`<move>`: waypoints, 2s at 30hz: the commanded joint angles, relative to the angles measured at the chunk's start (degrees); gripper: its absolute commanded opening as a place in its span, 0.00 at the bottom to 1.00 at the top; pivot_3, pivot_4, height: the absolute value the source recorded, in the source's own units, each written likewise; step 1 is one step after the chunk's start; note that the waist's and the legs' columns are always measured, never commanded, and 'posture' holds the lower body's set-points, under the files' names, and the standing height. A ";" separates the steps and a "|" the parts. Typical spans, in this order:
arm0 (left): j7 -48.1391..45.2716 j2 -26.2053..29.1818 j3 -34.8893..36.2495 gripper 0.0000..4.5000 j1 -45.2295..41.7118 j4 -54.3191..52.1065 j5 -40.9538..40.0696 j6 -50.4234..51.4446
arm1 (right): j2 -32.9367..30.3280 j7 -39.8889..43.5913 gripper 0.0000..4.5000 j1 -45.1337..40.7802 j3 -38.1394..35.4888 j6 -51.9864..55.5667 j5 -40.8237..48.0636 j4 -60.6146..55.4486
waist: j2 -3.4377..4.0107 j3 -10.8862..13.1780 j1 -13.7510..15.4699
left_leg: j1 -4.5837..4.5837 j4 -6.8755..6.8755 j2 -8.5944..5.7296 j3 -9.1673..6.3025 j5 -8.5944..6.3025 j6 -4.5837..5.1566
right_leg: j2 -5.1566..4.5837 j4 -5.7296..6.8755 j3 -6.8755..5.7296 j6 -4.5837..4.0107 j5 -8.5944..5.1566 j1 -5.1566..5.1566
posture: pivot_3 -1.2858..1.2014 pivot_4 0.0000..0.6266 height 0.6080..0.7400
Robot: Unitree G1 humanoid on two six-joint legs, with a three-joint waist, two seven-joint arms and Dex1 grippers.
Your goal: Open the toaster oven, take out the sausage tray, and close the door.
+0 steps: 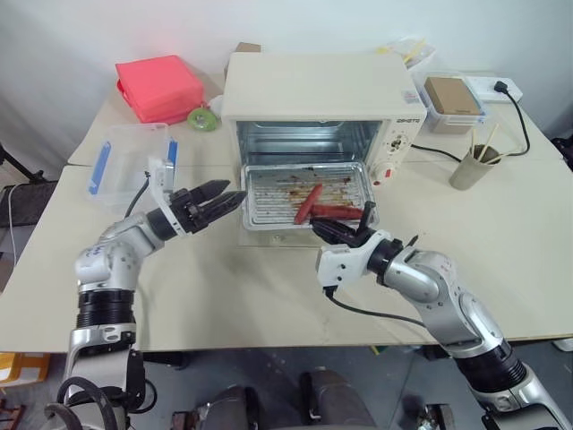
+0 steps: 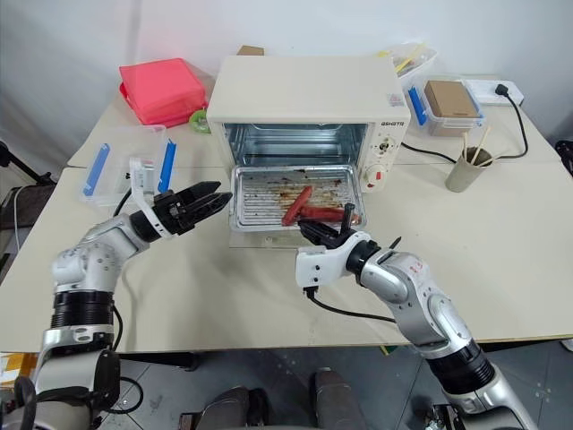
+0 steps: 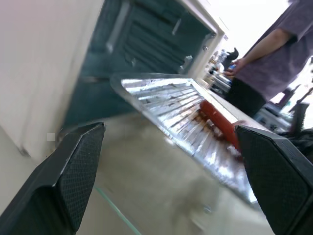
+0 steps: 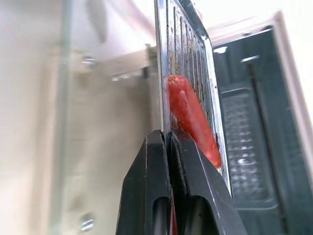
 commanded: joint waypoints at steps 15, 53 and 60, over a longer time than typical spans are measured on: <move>17.70 -3.51 10.71 0.88 -4.28 -5.59 -17.70 38.45 | -0.18 4.09 0.00 -5.02 0.93 -5.89 5.26 -0.41 | -0.07 0.03 0.14 | 0.01 0.07 -0.02 -0.04 0.00 0.00 | -0.01 0.03 -0.02 -0.01 0.00 0.02 | 0.52 0.24 1.00; 43.62 14.02 18.65 0.00 20.30 8.57 -65.83 44.89 | -12.33 21.07 0.17 11.94 -22.90 -9.50 48.96 10.99 | -0.21 0.06 0.42 | 0.32 0.13 -0.06 -0.59 -0.03 0.02 | -0.09 -0.17 -0.24 -0.05 -0.03 0.55 | 0.52 0.24 1.00; 48.70 9.64 24.08 0.00 34.43 -1.70 -73.15 33.99 | -12.43 29.45 0.01 10.74 -23.25 -8.21 52.49 27.70 | -0.22 0.05 1.33 | 0.63 0.02 -0.11 -0.72 -0.06 0.03 | -0.13 -0.34 -0.38 -0.10 -0.05 0.95 | 0.52 0.24 1.00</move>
